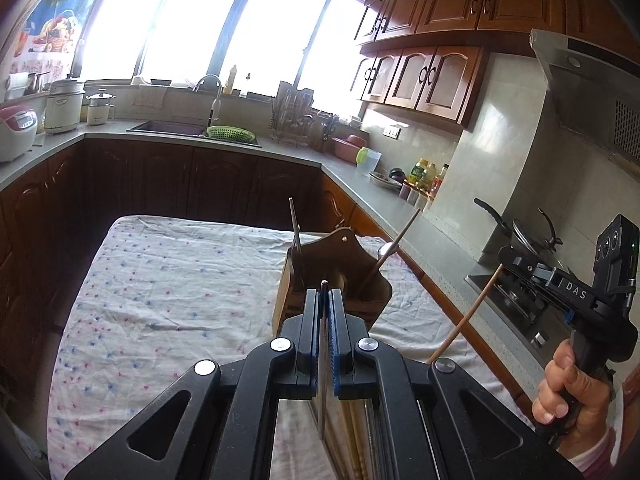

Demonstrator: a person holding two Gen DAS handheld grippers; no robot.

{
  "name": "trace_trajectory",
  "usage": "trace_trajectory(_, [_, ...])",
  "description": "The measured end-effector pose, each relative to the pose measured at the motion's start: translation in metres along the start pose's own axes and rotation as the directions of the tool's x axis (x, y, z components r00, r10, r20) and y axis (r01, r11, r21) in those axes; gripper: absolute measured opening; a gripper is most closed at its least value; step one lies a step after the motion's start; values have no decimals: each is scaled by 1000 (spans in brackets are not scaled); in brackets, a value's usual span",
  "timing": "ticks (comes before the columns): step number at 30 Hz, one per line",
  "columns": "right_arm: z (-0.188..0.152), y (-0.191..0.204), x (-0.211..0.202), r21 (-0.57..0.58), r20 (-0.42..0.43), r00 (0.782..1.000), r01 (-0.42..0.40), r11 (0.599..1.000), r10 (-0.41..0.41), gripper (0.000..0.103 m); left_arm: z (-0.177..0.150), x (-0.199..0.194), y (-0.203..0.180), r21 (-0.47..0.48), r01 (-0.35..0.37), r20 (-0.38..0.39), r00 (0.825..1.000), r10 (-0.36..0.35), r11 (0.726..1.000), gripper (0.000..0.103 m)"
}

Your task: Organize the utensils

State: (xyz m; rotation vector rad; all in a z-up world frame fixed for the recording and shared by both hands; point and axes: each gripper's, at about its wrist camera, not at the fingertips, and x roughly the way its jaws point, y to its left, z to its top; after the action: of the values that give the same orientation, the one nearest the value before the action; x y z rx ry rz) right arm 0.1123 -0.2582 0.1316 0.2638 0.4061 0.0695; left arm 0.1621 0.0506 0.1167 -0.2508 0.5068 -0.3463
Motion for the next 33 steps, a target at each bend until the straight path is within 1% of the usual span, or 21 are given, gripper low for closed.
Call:
trace_trajectory(6, [22, -1, 7, -7, 46, 999, 13, 1000, -13, 4, 26, 5, 0, 11, -3, 67, 998, 2, 1000, 2])
trace_trajectory(13, [57, -2, 23, -7, 114, 993, 31, 999, -30, 4, 57, 17, -1, 28, -16, 158, 987, 12, 999, 2])
trace_trajectory(17, [75, -3, 35, -7, 145, 988, 50, 999, -48, 4, 69, 32, -2, 33, -31, 198, 980, 24, 999, 2])
trace_trajectory(21, [87, -7, 50, 9, 166, 984, 58, 998, -59, 4, 74, 56, 0, 24, -44, 218, 975, 37, 999, 2])
trace_trajectory(25, [86, -7, 65, -7, 185, 979, 87, 996, -84, 4, 71, 87, 8, 9, -44, 218, 975, 41, 999, 2])
trace_trajectory(28, [78, -7, 78, -27, 189, 976, 110, 994, -103, 4, 62, 114, 15, -4, -48, 204, 978, 48, 999, 2])
trace_trajectory(33, [55, -14, 100, -31, 159, 979, 134, 990, -128, 4, 42, 152, 21, -12, -69, 163, 984, 70, 998, 2])
